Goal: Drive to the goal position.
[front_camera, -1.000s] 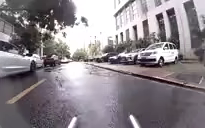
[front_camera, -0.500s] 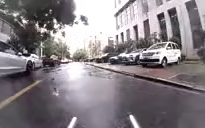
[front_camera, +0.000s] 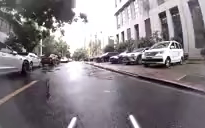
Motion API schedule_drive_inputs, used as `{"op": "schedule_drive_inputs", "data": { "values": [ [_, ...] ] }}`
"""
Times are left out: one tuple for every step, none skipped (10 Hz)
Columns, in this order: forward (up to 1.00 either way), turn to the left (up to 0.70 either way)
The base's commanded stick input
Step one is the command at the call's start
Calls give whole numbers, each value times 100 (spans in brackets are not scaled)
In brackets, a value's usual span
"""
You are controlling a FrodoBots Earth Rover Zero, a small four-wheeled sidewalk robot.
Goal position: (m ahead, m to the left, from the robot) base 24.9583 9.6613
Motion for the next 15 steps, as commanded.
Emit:
{"op": "schedule_drive_inputs", "data": {
  "values": [
    [70, 0],
    [70, 0],
    [70, 0],
    [70, 0],
    [70, 0],
    [70, 0],
    [70, 0],
    [70, 0],
    [70, 0],
    [70, 0],
    [70, 0],
    [70, 0],
    [70, 0],
    [70, 0],
    [70, 0]
  ]
}}
